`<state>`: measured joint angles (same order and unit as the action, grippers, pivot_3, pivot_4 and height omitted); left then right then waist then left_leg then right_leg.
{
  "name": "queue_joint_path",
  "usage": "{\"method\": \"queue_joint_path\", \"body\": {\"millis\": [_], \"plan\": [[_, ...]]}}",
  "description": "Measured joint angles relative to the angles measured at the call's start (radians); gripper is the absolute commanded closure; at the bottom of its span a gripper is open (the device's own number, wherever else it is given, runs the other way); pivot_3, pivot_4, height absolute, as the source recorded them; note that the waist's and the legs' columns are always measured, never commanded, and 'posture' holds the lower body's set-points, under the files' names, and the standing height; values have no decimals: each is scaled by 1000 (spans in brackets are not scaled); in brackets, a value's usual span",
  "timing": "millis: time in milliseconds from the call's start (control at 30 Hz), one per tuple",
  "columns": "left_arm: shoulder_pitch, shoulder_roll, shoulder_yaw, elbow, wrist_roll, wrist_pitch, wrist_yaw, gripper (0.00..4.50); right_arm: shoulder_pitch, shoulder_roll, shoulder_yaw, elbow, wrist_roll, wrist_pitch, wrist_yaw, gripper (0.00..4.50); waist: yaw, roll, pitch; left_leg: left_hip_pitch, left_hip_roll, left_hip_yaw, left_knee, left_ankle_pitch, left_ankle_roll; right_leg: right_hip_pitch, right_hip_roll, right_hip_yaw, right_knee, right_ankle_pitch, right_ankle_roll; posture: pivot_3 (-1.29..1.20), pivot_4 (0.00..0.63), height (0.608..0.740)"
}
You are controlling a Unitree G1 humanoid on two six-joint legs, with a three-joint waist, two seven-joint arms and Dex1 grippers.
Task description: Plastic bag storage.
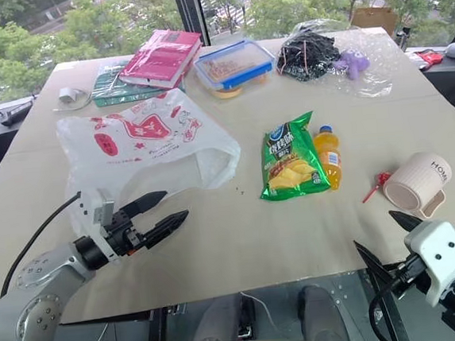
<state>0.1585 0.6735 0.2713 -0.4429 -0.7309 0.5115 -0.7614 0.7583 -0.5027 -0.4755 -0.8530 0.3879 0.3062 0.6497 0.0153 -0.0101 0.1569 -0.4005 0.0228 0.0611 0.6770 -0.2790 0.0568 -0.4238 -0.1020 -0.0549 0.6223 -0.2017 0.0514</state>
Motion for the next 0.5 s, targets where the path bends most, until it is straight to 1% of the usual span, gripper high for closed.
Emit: {"method": "queue_joint_path", "body": {"millis": [67, 167, 267, 367, 467, 500], "plan": [[2, -1, 2, 0, 0, 0, 1, 40, -14, -3, 4, 0, 0, 5, -4, 0, 0, 0, 0, 0, 0, 0, 0, 0, 0, 0, 0, 0, 0, -2, 3, 0, 150, 740], [0, -23, 9, -26, 0, 2, 36, 40, -105, -29, 40, -12, 13, 56, -26, 0, -5, -2, 1, 1, 0, 1, 1, 0, 0, 0, 0, 1, 0, -2, 3, 0, 150, 740], [-3, -25, 9, -69, 12, 0, 69, 40, -151, -44, 64, -43, 38, 92, -37, 0, 1, -2, 1, 2, 0, 0, 1, 0, 0, 0, 0, 0, 0, -2, 3, 0, 150, 740], [-38, -29, 4, -93, 98, -42, 122, 40, -189, -46, 77, -54, 88, 135, -47, 0, 7, -2, 1, 1, 0, 0, 1, 0, 0, 1, 0, 0, 0, -1, 2, 0, 150, 740], [-96, 34, -56, -96, 326, -71, 229, 40, -234, -66, 108, -78, 141, 169, -43, 0, 5, -2, 2, 1, -1, 0, 1, 0, 0, 1, 1, 0, 0, 1, -1, 0, 150, 740], [-113, 42, -65, -94, 370, -71, 253, 40, -243, -71, 117, -83, 151, 171, -41, 0, 4, -2, 2, 1, -1, 0, 1, 0, 0, 1, 1, 0, 0, 1, -1, 0, 150, 740]]}}
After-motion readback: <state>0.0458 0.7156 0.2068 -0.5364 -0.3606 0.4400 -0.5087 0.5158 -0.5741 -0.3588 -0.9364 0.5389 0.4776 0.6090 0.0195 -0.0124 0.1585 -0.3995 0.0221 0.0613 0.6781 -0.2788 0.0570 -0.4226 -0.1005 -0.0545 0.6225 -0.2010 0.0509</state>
